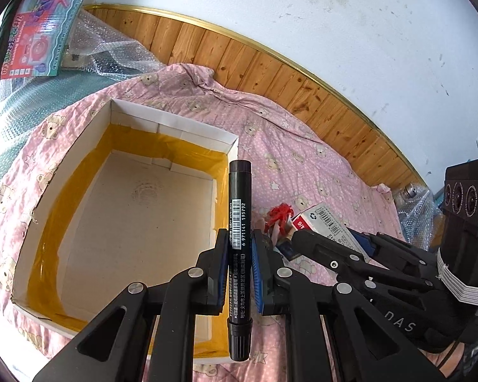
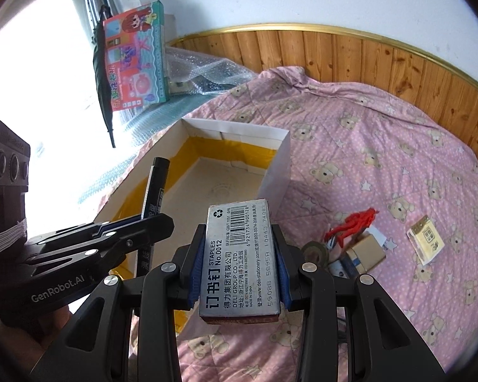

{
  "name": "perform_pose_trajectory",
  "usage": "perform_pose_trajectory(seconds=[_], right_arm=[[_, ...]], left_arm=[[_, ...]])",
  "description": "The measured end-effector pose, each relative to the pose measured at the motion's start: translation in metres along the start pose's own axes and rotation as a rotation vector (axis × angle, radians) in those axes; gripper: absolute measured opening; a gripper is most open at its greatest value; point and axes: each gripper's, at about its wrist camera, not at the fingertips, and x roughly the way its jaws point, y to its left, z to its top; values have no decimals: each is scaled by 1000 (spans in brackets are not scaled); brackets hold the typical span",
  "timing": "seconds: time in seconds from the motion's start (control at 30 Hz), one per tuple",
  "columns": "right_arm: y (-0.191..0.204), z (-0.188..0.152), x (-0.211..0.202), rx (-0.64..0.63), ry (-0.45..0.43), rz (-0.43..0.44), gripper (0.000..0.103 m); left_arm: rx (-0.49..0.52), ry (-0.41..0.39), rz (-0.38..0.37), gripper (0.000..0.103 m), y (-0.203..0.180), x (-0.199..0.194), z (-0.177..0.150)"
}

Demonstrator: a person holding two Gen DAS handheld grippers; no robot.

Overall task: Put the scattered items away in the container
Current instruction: 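Carry the staples box and marker over the white box with both tools, then open both tools to drop the staples box and marker into the box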

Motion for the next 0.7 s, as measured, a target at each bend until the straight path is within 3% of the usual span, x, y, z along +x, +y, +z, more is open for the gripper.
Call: perform_pose_trajectory(seconds=[0.47,0.7], right_arm=[[40,24,20,-72,7,47,39],[57,34,53,-107,45,66,39]], left_arm=[[-74,6,68,14,44,2,7],[-116,28,119,14,70,13,8]])
